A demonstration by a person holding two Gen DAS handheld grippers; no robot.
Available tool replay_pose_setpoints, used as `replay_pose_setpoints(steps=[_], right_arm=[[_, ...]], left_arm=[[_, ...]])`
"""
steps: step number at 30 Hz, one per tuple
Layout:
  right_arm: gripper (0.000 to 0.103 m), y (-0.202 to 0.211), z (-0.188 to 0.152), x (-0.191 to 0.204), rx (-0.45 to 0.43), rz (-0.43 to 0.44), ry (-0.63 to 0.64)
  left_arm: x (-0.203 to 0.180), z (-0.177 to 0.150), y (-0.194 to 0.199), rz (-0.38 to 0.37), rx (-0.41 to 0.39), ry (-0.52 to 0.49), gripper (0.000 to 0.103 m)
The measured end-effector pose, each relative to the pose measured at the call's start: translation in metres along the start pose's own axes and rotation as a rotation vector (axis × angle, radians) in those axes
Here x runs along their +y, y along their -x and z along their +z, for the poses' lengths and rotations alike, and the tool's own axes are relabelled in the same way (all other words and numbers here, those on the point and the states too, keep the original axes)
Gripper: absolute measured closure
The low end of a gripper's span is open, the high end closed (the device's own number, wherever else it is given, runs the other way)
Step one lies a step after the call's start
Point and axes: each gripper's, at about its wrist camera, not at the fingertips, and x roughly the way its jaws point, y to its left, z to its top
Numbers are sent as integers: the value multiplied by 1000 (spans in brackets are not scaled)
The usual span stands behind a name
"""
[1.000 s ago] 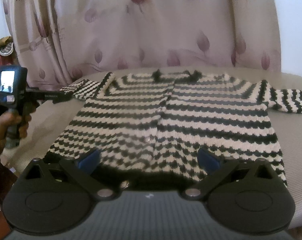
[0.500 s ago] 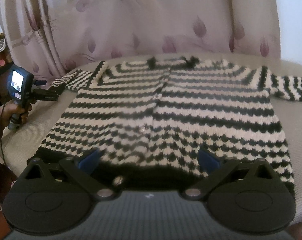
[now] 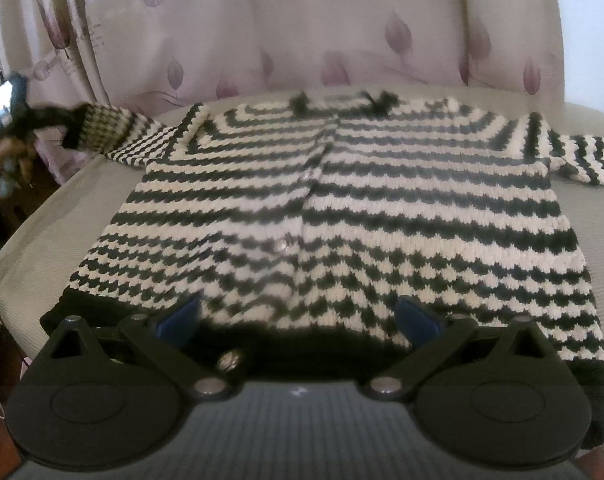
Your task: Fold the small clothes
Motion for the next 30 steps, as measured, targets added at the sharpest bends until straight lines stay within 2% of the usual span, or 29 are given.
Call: replay_pose_setpoints(steps=[1,3,4,6,9,11,14,16,20,22,24,26,28,30], right_arm=[[0,-1,0,0,-1,1,-1],[0,-2,0,-2,-1,2,-6],[0,-3,0,-3,1,3,-12],[0,-5,0,-5,5,8,-25],[0,-7,-2,-6,6,15,-33],[0,-5,-3,-4,1,21,-29],[0,2,-3,-2,-17,32,-22],[0,7,-2,-3,-28,30,-18],[0,13,-2,-13,-39,16,-38],[0,15,-3,-19,-46,11,-61],[0,20,-3,-26,-65,8,-81],[0,28,-4,-33,-92,0,-92],[0,38,-7,-41,-119,-10,-89],[0,48,-10,-52,-147,-42,-95]], left_arm=[[9,10,8,16,6,52,88],[23,29,27,56,6,130,103],[29,37,37,88,9,153,103],[40,48,50,88,25,200,103],[41,50,52,108,73,204,103],[39,41,52,211,108,204,103],[54,18,54,295,167,324,103],[57,4,65,369,144,323,103],[47,-17,99,406,64,278,102],[38,-25,116,392,28,243,92],[25,-33,131,386,1,198,61],[3,-46,142,352,-20,148,44],[-25,-62,152,275,-27,93,36],[-54,-78,162,201,-34,46,24]])
